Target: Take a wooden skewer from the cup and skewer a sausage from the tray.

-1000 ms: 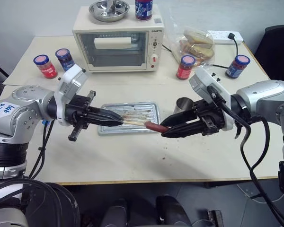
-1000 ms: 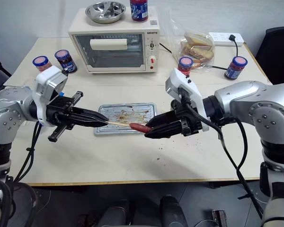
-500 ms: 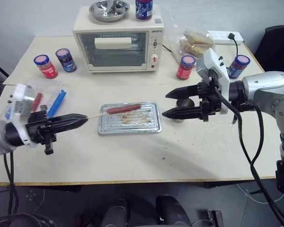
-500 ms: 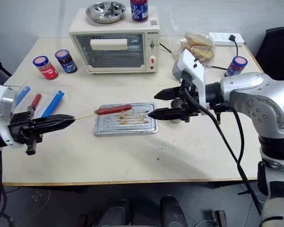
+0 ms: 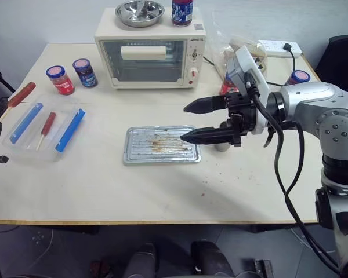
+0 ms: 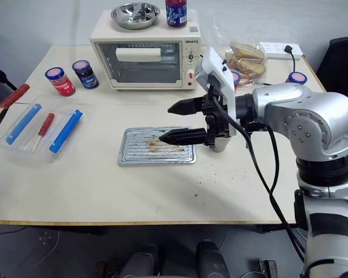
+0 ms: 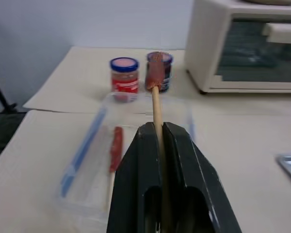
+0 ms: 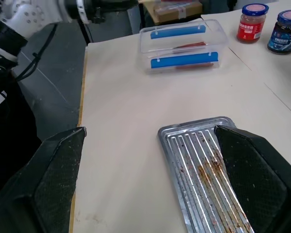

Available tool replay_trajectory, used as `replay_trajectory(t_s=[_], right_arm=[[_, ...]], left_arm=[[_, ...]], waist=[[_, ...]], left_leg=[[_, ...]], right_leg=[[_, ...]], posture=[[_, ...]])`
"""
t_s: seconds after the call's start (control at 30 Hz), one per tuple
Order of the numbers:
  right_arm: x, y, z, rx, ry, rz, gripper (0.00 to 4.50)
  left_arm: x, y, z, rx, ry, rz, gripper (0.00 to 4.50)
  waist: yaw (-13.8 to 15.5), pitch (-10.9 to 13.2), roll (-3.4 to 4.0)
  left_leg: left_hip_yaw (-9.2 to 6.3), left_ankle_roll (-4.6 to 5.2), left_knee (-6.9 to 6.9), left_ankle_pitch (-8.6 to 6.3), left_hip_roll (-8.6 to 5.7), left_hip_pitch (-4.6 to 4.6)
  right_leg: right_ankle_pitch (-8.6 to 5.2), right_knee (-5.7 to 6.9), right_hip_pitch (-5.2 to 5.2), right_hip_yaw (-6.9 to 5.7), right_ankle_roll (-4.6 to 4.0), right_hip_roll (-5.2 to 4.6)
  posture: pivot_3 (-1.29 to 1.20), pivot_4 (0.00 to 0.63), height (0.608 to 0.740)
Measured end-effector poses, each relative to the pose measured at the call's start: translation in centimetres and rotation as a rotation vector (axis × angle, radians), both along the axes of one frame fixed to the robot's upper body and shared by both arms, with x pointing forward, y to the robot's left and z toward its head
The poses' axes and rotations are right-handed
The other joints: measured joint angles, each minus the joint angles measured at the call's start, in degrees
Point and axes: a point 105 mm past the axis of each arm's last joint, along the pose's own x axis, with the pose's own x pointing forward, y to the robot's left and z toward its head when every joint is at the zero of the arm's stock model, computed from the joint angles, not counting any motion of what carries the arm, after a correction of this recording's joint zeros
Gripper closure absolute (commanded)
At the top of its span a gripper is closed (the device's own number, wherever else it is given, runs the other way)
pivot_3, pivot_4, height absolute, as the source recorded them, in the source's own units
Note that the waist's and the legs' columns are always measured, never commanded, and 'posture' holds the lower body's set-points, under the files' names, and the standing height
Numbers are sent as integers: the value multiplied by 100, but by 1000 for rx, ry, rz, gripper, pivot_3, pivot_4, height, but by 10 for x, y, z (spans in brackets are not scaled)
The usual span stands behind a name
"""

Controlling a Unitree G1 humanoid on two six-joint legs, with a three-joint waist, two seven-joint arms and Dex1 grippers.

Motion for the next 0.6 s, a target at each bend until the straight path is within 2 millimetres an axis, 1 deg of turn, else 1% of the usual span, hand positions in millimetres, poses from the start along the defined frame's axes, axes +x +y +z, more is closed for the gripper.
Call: replay_trajectory(t_s=[0.07, 0.1, 0.13, 0.17, 0.23, 0.27, 0.33, 0.37, 0.43, 0.5, 0.53, 0.57, 0.6], right_arm=[[0, 2, 0, 6, 2, 2, 0], [0, 3, 0, 10, 2, 3, 0], [1, 3, 0, 11, 2, 1, 0], [1, 3, 0, 12, 2, -3, 0], [2, 3, 0, 14, 1, -7, 0], [2, 4, 0, 15, 1, -7, 0], [2, 4, 0, 17, 3, -8, 0], [2, 4, 0, 18, 3, -8, 0], [3, 4, 0, 20, 6, -9, 0], [5, 2, 1, 19, 10, -18, 0], [5, 0, 1, 15, 11, -24, 0], [6, -1, 1, 12, 11, -29, 0], [6, -2, 0, 9, 13, -26, 0]], left_arm=[[10, 0, -7, -8, 17, 28, 3943], [14, 1, -10, -8, 27, 39, 3803], [18, 1, -12, -7, 34, 48, 3444], [20, 1, -13, -6, 36, 49, 3269], [24, 0, -13, -4, 34, 41, 2846], [24, -1, -13, -1, 35, 40, 2557], [23, -1, -13, 5, 39, 39, 2109], [19, 0, -13, 12, 40, 43, 1890], [7, 1, -13, 22, 47, 40, 1890], [-20, -1, -17, 37, 87, 4, 1890], [-36, -2, -16, 43, 100, -20, 1890], [-44, -2, -16, 45, 109, -28, 1890], [-59, -1, -15, 53, 123, -42, 1890]], waist=[[-20, -1, -1], [-30, -1, -2], [-46, -1, -2], [-62, -1, -2], [-77, -1, -2], [-79, -1, -2], [-81, -1, -2], [-87, -1, -2], [-99, -1, -2], [-140, -1, -1], [-148, -1, -1], [-141, 0, -2], [-131, 0, -2]], left_leg=[[0, 0, -1, 0, 2, -1], [0, -1, -2, 0, 2, -1], [1, -1, -3, 0, 3, 0], [2, -2, -5, 0, 3, 0], [3, -4, -7, 0, 6, 0], [3, -5, -7, 0, 7, 0], [3, -5, -6, 0, 6, 0], [4, -5, -6, 0, 6, -1], [4, -6, -8, -1, 8, -1], [4, -5, -13, -3, 8, -2], [4, -5, -16, -4, 10, -2], [4, -5, -15, -4, 10, -2], [4, -5, -14, -4, 11, -2]], right_leg=[[0, 2, -3, -2, 0, 1], [0, 4, -4, -2, 0, 2], [0, 4, -6, -1, 0, 3], [0, 5, -8, 0, 0, 3], [0, 6, -10, -1, 0, 4], [0, 6, -10, -2, 0, 4], [0, 5, -10, -1, 0, 4], [0, 5, -10, 1, 0, 3], [0, 5, -8, 2, 0, 3], [0, 5, -8, 3, 0, 2], [0, 3, -7, 3, 0, 2], [0, -7, -7, 2, -1, 1], [-1, -12, -7, 2, -1, 3]], posture=[[0, 150, 740], [0, 150, 740], [0, 150, 740], [0, 150, 740], [0, 150, 740], [0, 150, 740], [0, 150, 740], [0, 150, 740], [0, 150, 740], [0, 150, 740], [0, 150, 740], [0, 150, 740], [0, 150, 740]])
